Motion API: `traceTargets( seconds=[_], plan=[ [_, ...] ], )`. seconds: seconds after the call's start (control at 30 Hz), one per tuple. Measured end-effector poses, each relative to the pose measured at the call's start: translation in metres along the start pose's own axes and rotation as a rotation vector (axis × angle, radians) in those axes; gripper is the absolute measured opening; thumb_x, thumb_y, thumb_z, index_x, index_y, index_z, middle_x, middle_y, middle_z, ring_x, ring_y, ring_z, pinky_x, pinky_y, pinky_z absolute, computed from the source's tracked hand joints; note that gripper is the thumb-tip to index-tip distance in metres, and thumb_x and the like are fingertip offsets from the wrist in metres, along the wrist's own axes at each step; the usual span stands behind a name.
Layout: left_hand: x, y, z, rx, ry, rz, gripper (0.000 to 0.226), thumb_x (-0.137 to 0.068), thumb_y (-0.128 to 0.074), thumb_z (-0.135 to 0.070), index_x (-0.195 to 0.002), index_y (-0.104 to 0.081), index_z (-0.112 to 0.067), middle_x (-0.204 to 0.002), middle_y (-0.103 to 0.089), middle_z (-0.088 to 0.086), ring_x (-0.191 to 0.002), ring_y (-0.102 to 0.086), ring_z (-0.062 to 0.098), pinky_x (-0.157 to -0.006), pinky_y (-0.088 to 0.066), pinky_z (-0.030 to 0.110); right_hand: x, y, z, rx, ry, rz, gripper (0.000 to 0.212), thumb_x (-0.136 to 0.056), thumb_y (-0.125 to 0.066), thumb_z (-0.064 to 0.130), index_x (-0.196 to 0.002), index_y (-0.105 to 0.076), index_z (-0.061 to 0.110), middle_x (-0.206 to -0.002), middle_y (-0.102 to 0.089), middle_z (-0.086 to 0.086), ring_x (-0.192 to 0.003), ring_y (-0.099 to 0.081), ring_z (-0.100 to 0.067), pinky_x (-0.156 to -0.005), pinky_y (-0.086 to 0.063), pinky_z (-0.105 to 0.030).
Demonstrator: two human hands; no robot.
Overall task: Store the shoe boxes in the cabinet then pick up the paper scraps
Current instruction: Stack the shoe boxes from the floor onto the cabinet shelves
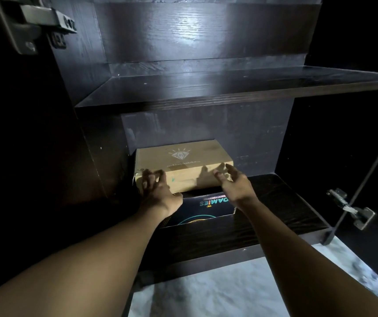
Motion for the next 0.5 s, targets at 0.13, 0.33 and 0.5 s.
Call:
traceTargets(
  seconds=[0.13,0.33,0.5],
  plan=[
    [0.01,0.023,-0.026,0.124,-0.08,-0.054,0.062,-0.086,-0.061,-0.039,-0.143,-0.04,-0.027,-0.134,-0.058,-0.001,-0.132,-0.043,0.028,-0.104,-0.043,0.039,0.014,0.021,0.022,0.031,0.041,-0.068,0.054,-0.09,-0.062,0.054,-0.135,-0.054,0.026,-0.134,-0.057,-0.002,-0.113,-0.054,-0.016,-0.097,-0.044,-0.032],
    [0.035,0.044,-0.095,0.244,-0.255,-0.052,0.053,-0.088,-0.06,-0.037,-0.139,-0.049,-0.027,-0.13,-0.06,0.005,-0.12,-0.055,0.027,-0.098,-0.049,0.039,0.051,0.077,0.047,0.178,0.069,-0.258,0.062,-0.093,-0.055,0.057,-0.141,-0.05,0.02,-0.143,-0.054,-0.008,-0.129,-0.052,-0.025,-0.106,-0.041,-0.035],
    [0.078,0.032,-0.155,0.332,-0.405,0.068,0.052,-0.084,-0.061,-0.04,-0.134,-0.053,-0.029,-0.125,-0.064,-0.002,-0.113,-0.06,0.023,-0.095,-0.051,0.04,0.104,0.129,0.056,0.323,0.03,-0.435,0.058,-0.097,-0.047,0.056,-0.143,-0.047,0.021,-0.141,-0.055,-0.007,-0.13,-0.051,-0.028,-0.103,-0.042,-0.037]
  ],
)
Point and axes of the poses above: each hand's wrist, its own x-axis away from the middle knuckle, its own y-axis out of the back of the hand, z = x × y, the point moved 2 cm from there along -x, towards the middle knuckle
